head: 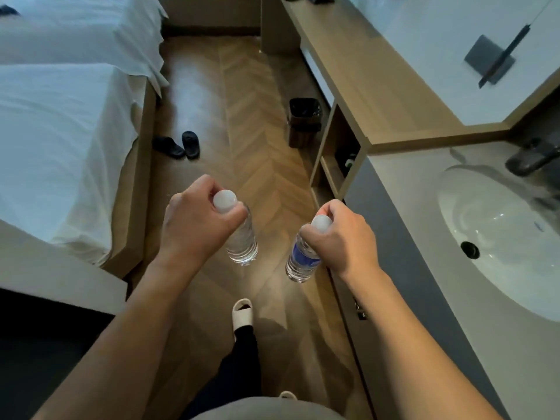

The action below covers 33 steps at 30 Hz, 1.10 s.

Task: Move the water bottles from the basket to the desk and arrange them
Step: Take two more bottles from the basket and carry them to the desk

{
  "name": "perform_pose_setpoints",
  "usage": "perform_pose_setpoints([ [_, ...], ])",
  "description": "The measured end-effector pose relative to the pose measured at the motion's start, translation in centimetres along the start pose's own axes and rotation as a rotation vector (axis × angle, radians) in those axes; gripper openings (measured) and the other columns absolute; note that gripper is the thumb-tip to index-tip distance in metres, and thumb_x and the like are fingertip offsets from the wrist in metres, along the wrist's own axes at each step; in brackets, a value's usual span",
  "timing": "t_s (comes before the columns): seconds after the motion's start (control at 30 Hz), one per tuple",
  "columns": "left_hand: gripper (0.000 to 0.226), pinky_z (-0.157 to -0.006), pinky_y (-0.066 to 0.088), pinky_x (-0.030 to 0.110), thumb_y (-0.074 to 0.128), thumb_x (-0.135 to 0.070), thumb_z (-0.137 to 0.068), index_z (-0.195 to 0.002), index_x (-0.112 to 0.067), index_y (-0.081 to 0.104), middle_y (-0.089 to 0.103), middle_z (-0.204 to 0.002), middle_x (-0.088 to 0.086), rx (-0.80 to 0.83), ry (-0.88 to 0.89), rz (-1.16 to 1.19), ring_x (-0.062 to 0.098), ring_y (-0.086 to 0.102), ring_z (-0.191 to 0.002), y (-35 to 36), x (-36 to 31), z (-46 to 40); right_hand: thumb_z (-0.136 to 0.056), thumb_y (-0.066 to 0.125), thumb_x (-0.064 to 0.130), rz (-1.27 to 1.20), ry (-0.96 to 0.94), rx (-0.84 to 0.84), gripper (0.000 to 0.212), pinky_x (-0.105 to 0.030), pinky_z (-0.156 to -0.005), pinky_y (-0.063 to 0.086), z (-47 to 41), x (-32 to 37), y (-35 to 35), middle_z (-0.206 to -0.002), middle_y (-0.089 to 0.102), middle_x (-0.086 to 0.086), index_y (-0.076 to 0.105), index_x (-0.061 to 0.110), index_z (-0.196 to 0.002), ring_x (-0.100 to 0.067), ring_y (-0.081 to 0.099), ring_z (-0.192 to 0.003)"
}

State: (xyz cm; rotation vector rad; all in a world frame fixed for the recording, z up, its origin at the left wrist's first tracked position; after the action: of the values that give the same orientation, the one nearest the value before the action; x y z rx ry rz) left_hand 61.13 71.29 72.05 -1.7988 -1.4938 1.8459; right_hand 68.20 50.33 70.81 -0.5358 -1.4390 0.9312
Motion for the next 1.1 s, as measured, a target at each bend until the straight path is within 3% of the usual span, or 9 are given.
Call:
perform_pose_setpoints([
  [0.07,0.028,-0.06,0.051,0.033,0.074,-0.042,-0.072,-0.079,-0.024,0.055,0.058,-0.067,-0.008,0.026,0.012,0.015,0.017,0.059,-0.065,1.1,1.3,-3.9,-0.072,0.063,0.046,0.041,0.019,0.02,0.025,-0.04,-0.067,0.056,-4.0,1.4,0.8,-0.075,0.059,0.01,0.051,0.027,-0.083,-0.015,0.06,-0.07],
  [0.27,0.027,-0.061,0.047,0.033,0.075,-0.038,-0.069,-0.075,-0.023,0.053,0.06,-0.064,-0.007,0.065,-0.014,0.034,0.018,0.059,-0.065,2.8,3.9,-16.5,-0.075,0.066,0.044,0.061,0.006,0.0,0.024,-0.027,-0.059,0.052,-15.4,6.0,2.2,-0.074,0.058,0.01,0.051,0.027,-0.084,-0.006,0.057,-0.068],
  [0.57,0.025,-0.057,0.045,0.03,0.075,-0.034,-0.07,-0.075,-0.024,0.053,0.059,-0.064,-0.008,0.084,-0.053,0.041,0.014,0.059,-0.065,6.5,7.1,-33.6,-0.072,0.063,0.043,0.037,-0.004,-0.04,0.024,-0.036,-0.063,0.054,-32.1,11.4,4.6,-0.07,0.058,0.009,0.052,0.025,-0.084,-0.014,0.059,-0.068],
  [0.77,0.026,-0.055,0.049,0.03,0.077,-0.036,-0.072,-0.078,-0.024,0.055,0.059,-0.065,-0.008,0.094,-0.032,0.004,0.009,0.059,-0.062,10.3,9.0,-45.3,-0.072,0.064,0.044,0.108,-0.08,0.019,0.025,-0.031,-0.061,0.051,-45.6,13.9,6.7,-0.071,0.059,0.008,0.052,0.025,-0.082,-0.014,0.058,-0.068],
  [0.97,0.023,-0.053,0.043,0.024,0.077,-0.034,-0.072,-0.078,-0.024,0.056,0.061,-0.065,-0.009,0.062,-0.039,-0.003,0.008,0.059,-0.061,11.6,9.5,-56.9,-0.074,0.063,0.043,0.097,-0.132,0.066,0.023,-0.024,-0.053,0.041,-57.2,17.5,6.7,-0.073,0.059,0.008,0.05,0.027,-0.084,-0.011,0.058,-0.066],
  [1.1,0.023,-0.056,0.043,0.027,0.076,-0.034,-0.069,-0.076,-0.024,0.056,0.061,-0.064,-0.008,0.039,-0.073,0.015,0.009,0.058,-0.063,12.5,10.1,-64.6,-0.072,0.062,0.042,0.081,-0.122,0.05,0.023,-0.03,-0.059,0.05,-65.0,20.6,7.0,-0.073,0.06,0.008,0.051,0.026,-0.085,-0.014,0.059,-0.068],
])
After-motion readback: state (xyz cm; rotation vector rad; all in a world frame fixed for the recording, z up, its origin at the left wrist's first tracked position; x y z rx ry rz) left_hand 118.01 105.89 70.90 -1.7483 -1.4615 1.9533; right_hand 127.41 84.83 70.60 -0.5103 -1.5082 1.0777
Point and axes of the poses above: each hand's wrist, its own z-axis away from the middle knuckle, its own y-axis out of the palm, x = y × z, the point moved 1 cm from there along -z, towards the middle knuckle
